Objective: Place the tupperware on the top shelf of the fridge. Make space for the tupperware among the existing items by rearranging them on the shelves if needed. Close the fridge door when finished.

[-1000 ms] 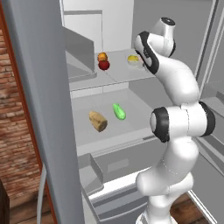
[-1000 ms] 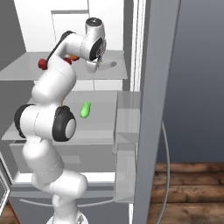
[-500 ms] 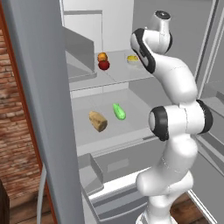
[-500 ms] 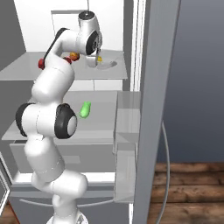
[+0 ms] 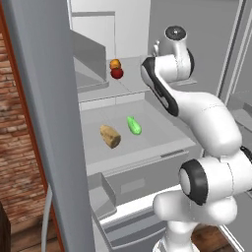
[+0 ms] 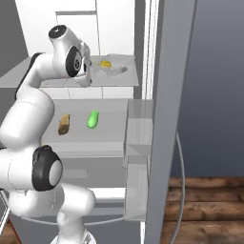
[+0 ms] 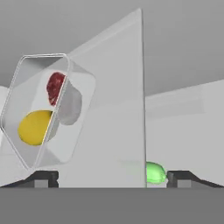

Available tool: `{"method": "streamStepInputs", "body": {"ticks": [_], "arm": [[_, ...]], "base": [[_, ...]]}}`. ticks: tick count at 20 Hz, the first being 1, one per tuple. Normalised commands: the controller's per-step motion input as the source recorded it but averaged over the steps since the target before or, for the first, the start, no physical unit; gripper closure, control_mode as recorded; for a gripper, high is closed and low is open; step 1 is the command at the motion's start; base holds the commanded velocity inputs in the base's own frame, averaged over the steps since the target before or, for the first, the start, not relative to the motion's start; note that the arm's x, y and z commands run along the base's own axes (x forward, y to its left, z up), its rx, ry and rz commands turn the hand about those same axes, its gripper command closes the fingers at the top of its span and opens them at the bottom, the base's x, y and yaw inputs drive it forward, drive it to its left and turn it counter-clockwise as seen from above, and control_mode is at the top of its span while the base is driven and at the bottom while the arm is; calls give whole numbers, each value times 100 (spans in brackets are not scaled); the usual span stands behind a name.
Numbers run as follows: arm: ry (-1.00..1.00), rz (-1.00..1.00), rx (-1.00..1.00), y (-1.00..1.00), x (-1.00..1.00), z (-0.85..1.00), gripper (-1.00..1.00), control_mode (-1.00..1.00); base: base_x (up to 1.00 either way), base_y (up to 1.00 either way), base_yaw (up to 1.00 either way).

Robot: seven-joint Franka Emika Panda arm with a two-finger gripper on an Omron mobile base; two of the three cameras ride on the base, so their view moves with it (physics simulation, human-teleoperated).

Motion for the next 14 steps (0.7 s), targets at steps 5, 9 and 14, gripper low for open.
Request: {"method": "streamStepInputs", "body": {"ticks": [5, 9, 14], "arm": [[-11, 9, -9, 2, -100, 26, -100, -100], [-9, 38, -6, 0, -100, 26, -100, -100], [6, 49, -21, 11, -100, 3, -100, -100]], "base": [[0, 0, 0], [0, 0, 0], [0, 0, 0]]}}
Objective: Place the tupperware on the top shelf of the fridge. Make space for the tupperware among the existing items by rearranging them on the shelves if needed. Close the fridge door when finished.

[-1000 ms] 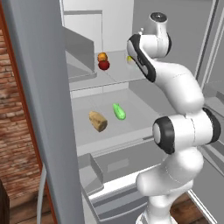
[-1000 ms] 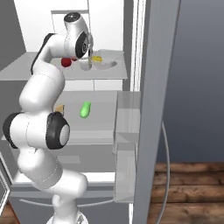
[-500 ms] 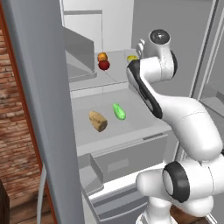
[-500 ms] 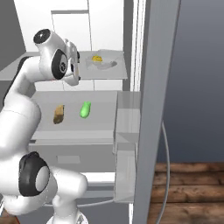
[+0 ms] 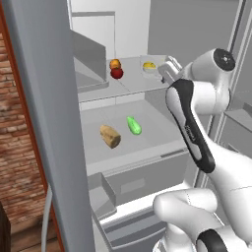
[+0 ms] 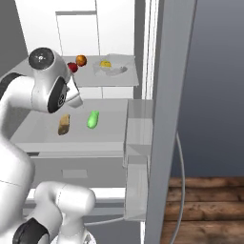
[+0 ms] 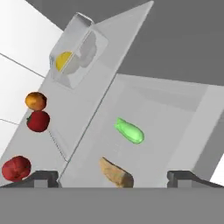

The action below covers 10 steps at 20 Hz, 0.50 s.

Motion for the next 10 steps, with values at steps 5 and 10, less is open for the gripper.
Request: {"method": "streamStepInputs", "body": {"ticks": [5, 10], "arm": [[18, 47, -44, 34, -100, 0, -100, -100], [19, 36, -49, 15, -94, -1, -100, -100]], "base": [[0, 0, 0], [0, 0, 0]]}}
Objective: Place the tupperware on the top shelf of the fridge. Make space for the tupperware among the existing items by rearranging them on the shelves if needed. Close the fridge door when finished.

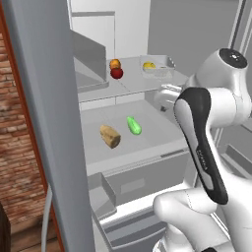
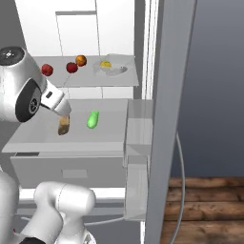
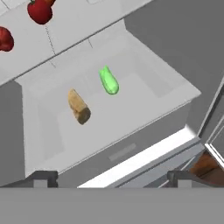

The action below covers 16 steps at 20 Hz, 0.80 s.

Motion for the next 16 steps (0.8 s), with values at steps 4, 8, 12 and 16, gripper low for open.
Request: {"method": "streamStepInputs", "body": {"ticks": [4, 8, 12, 16], "arm": [[14, 15, -32, -9, -60, -25, -100, -100], [0, 6, -16, -18, -48, -38, -100, -100], [0, 1, -4, -11, -11, -21, -100, -100], [0, 1, 0, -24, 0, -12, -100, -100]], "base": [[0, 0, 0], [0, 0, 0], [0, 0, 0], [0, 0, 0]]}}
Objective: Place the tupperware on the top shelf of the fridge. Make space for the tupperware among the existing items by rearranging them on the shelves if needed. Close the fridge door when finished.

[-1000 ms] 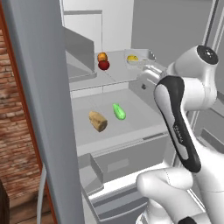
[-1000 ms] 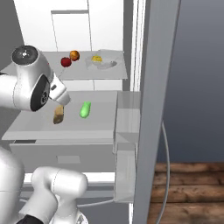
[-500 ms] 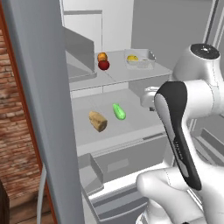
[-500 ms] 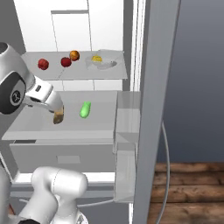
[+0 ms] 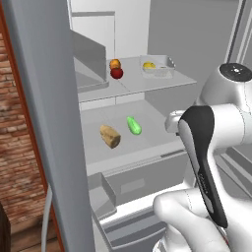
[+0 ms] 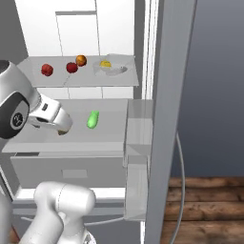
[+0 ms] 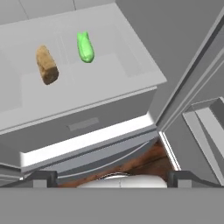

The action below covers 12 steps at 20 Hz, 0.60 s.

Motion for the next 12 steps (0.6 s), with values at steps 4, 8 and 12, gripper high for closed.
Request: {"method": "streamStepInputs", "body": {"ticks": [4, 8, 12], "arm": [[0, 3, 0, -19, 0, -2, -100, -100], [0, 0, 0, 0, 0, 0, -100, 100], [0, 0, 0, 0, 0, 0, -100, 100]], "base": [[0, 0, 0], [-12, -6, 6], [-79, 11, 28]]}}
